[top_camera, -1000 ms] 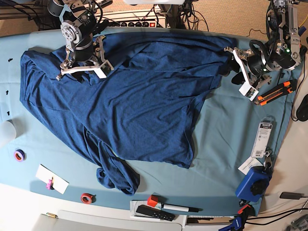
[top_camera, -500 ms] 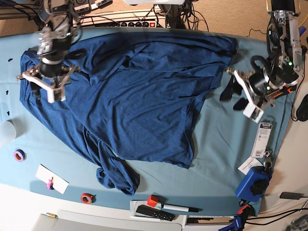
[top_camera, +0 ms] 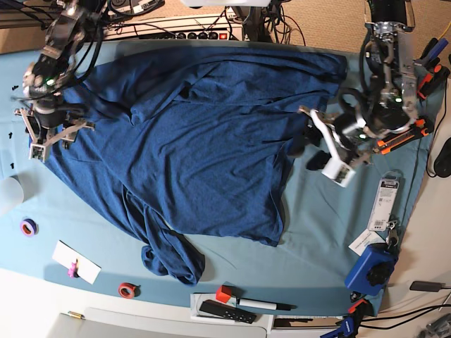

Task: Layout the t-shirt on the table in an organized manner, then fold the t-shirt properly
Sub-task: 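Grasp the t-shirt edge with the right gripper and drag it outward, then grasp the hem fabric with the left gripper and pull it toward the left arm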

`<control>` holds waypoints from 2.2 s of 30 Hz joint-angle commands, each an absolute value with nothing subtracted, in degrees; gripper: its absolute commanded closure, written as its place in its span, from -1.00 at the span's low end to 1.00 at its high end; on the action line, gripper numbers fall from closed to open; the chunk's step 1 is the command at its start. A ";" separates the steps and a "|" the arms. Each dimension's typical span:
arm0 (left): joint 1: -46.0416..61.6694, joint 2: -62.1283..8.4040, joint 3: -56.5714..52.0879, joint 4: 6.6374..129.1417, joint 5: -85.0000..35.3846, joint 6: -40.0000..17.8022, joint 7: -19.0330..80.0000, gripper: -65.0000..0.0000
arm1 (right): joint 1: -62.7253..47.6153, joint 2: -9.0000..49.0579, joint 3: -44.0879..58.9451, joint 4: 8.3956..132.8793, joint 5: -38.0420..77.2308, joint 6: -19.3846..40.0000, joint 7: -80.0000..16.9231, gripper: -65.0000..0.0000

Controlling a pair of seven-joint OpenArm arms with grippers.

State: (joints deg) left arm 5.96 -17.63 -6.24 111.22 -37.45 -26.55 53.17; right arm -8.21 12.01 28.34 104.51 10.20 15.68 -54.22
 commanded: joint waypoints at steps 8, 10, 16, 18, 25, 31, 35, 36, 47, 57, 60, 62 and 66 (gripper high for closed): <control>5.21 -17.96 2.79 112.01 -32.53 -25.02 51.31 0.00 | 9.76 16.45 38.54 81.80 29.15 27.42 -62.22 -0.03; 5.21 -17.96 4.08 111.98 -30.76 -24.82 50.92 0.00 | 13.56 18.90 38.83 76.09 31.97 28.36 -62.83 -0.04; 5.21 -17.96 4.32 111.98 -29.56 -24.80 50.96 0.00 | 24.16 25.63 38.68 60.36 32.25 31.18 -62.70 -0.04; 5.21 -17.96 4.34 111.96 -29.56 -24.56 50.96 0.00 | 27.62 27.86 38.68 54.48 30.94 32.84 -61.63 -0.04; 5.21 -17.96 4.34 111.96 -29.54 -23.75 50.96 0.00 | 36.29 32.91 37.43 34.13 23.22 39.00 -55.00 -0.04; 5.19 -17.96 4.34 111.96 -29.54 -23.73 50.96 0.00 | 34.89 32.99 30.11 31.38 16.62 35.99 -51.03 -0.04; 5.21 -17.96 4.32 111.96 -29.52 -23.51 50.98 0.00 | 33.63 32.53 23.16 31.40 18.09 35.94 -51.18 -0.04; 5.21 -17.96 4.32 111.96 -29.50 -23.11 50.96 0.00 | 33.58 32.25 21.65 31.40 18.55 35.97 -51.16 -0.04; 5.06 -17.96 4.32 111.96 -28.23 -22.87 49.47 0.00 | 33.36 30.17 17.30 31.40 23.00 40.00 -52.64 -0.04; 4.91 -17.96 4.34 111.96 -27.79 -22.87 49.45 0.00 | 33.36 31.16 17.30 31.46 24.53 40.00 -52.88 0.57; 4.58 -17.96 4.32 111.90 -27.64 -22.81 49.15 0.00 | 33.34 31.83 17.34 31.51 23.05 40.00 -52.38 1.00; 4.56 -17.96 4.34 111.81 -26.76 -21.39 47.92 0.00 | 33.36 32.36 17.34 31.51 21.65 40.00 -51.96 1.00; 2.59 -17.93 4.34 108.97 -25.71 -18.39 44.53 0.00 | 33.34 33.28 17.34 31.51 20.05 40.00 -51.59 1.00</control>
State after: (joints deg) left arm 3.70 -17.63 4.56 108.18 -25.28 -18.61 46.02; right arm 32.69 32.05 17.50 31.33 22.35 40.73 -50.33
